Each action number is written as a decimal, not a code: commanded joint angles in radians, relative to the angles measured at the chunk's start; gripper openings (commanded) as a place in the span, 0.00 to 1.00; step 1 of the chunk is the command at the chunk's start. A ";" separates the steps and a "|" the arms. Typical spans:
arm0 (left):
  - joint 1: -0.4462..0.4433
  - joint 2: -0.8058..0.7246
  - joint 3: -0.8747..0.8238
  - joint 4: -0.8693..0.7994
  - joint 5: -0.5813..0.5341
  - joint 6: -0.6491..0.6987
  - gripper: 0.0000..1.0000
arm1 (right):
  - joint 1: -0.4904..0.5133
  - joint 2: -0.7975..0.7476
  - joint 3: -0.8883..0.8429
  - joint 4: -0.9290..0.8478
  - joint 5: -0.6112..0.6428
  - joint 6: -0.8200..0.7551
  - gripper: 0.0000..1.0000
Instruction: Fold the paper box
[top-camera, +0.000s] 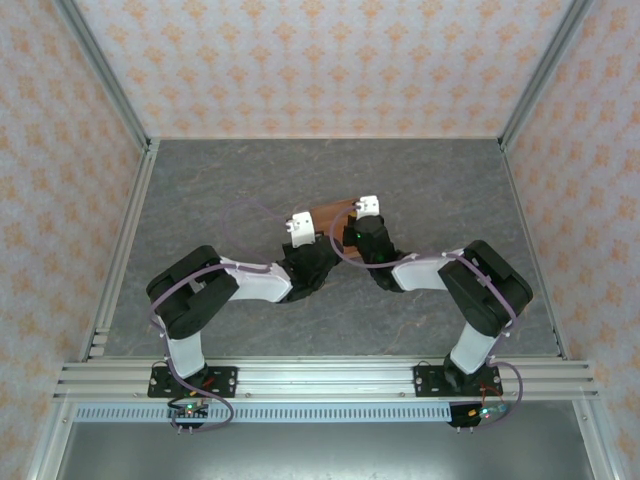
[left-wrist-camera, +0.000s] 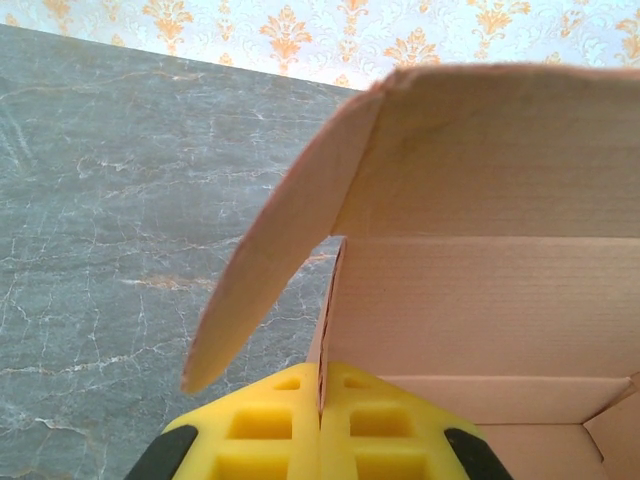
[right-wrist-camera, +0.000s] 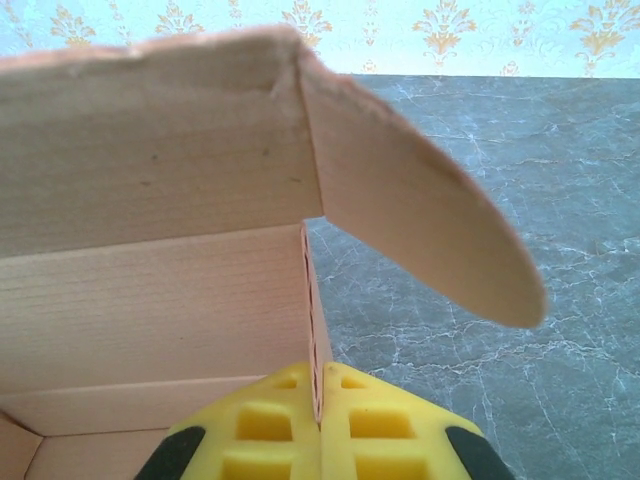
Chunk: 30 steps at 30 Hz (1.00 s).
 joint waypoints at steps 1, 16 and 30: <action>-0.008 0.015 -0.038 0.019 -0.075 0.003 0.00 | -0.006 0.019 -0.034 0.028 -0.013 -0.005 0.00; -0.032 0.041 -0.094 0.098 -0.131 0.038 0.00 | 0.006 0.021 -0.092 0.097 0.009 0.020 0.00; -0.048 0.083 -0.116 0.166 -0.180 0.061 0.00 | 0.021 0.063 -0.164 0.240 0.031 0.049 0.00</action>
